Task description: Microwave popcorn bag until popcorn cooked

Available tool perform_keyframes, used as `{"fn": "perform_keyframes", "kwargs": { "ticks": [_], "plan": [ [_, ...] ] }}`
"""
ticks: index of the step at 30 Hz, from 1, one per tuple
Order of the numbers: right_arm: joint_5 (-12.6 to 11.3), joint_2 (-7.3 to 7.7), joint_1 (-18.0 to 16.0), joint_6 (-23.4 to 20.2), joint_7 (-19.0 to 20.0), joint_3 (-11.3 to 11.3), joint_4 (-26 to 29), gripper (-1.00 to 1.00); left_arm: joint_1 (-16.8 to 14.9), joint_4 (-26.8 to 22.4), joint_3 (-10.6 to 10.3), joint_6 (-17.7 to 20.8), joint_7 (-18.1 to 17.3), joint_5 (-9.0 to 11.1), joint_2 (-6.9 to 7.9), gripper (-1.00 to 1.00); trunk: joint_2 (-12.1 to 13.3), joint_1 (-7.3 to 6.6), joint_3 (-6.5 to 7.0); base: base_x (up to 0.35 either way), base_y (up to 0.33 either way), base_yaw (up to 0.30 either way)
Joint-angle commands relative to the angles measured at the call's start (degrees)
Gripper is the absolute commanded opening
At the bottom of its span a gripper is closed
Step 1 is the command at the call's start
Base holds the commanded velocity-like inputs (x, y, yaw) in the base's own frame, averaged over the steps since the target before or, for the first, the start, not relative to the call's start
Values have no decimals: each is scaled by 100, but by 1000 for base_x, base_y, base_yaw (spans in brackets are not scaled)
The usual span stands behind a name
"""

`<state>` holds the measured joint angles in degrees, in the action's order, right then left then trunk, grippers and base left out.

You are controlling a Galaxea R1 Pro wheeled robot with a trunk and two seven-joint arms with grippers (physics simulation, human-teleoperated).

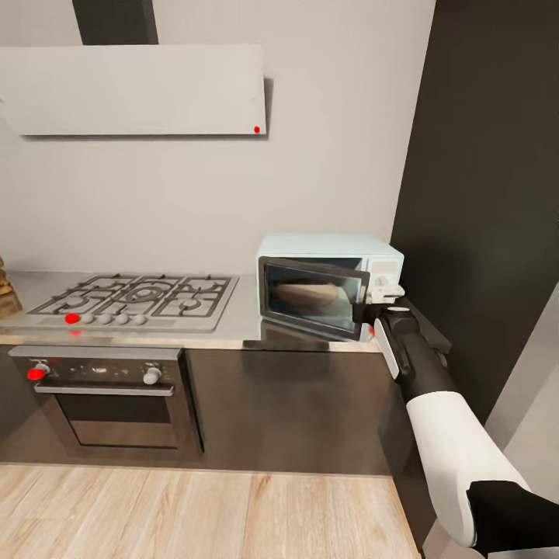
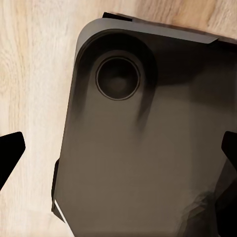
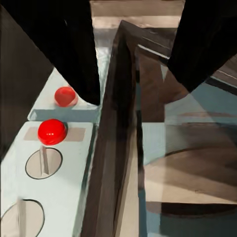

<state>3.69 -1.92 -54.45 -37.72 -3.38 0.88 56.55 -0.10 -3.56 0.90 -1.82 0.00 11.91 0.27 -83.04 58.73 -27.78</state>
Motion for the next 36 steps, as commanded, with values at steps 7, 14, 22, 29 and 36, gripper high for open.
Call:
{"fn": "perform_keyframes", "kwargs": {
  "ticks": [7,14,22,29,36],
  "plan": [
    [197,20,-4,-91,-11,17,5,100,1,-4,7,-11,0,31,0,100,-4,0,-6,0,0,0],
    [161,60,-4,-243,52,16,-53,100,1,-4,7,-11,0,31,0,100,-4,0,-6,0,0,0],
    [175,472,531,-306,813,2,-63,100,1,-4,7,-11,0,34,0,100,-4,0,-6,0,0,0],
    [207,1151,574,-440,1014,19,-50,100,1,-4,7,-11,0,32,0,100,-4,0,-6,0,0,0],
    [211,1213,576,-468,982,51,434,100,1,-10,7,-11,0,31,0,100,-4,0,-6,0,0,0]
  ]
}}
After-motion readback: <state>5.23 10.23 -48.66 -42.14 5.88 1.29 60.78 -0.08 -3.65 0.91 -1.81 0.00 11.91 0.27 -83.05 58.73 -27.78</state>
